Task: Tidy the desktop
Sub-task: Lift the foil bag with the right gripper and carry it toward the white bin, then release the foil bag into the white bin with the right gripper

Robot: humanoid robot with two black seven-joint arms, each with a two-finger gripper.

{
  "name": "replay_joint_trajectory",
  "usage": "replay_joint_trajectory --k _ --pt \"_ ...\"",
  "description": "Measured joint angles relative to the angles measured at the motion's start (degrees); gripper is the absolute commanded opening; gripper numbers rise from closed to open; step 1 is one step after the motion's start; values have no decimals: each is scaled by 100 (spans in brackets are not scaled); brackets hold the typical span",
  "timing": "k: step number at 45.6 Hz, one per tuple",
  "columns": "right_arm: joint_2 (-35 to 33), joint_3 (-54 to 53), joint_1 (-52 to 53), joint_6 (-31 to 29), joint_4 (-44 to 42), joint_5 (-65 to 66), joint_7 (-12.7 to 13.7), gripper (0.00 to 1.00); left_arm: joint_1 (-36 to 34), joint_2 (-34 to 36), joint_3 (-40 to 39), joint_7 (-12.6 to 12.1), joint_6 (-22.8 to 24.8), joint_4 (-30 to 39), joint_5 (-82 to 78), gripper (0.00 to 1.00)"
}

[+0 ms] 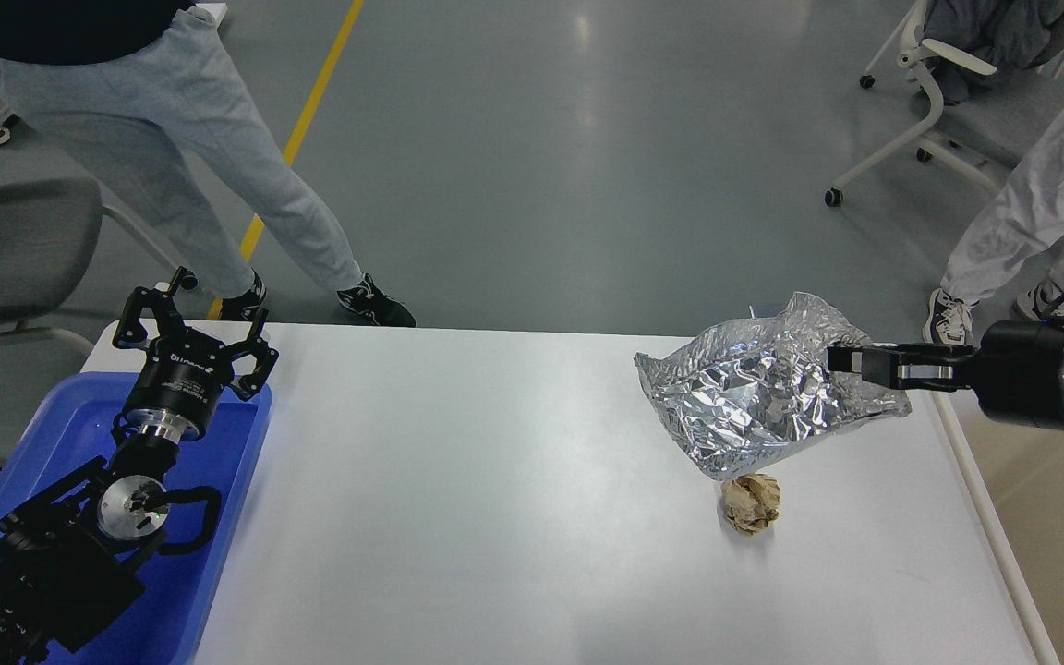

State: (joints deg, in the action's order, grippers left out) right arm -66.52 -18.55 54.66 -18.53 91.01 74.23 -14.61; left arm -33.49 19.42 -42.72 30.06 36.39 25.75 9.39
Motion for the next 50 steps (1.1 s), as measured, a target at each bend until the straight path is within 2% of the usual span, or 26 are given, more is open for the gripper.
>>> replay_joint_trajectory --k 11,22,37,50 --pt "-161 8 60 -71 -382 -187 -32 0 0 0 0 0 0 0 0 100" --pt "-369 62 -154 100 -1119 -1135 -52 0 0 0 0 0 0 0 0 100" --pt "-142 98 -1017 494 -2933 -2672 -58 0 0 0 0 0 -1 -1 1 100" --pt "674 96 -1852 684 -4785 -4241 -59 0 0 0 0 0 -1 1 1 100"
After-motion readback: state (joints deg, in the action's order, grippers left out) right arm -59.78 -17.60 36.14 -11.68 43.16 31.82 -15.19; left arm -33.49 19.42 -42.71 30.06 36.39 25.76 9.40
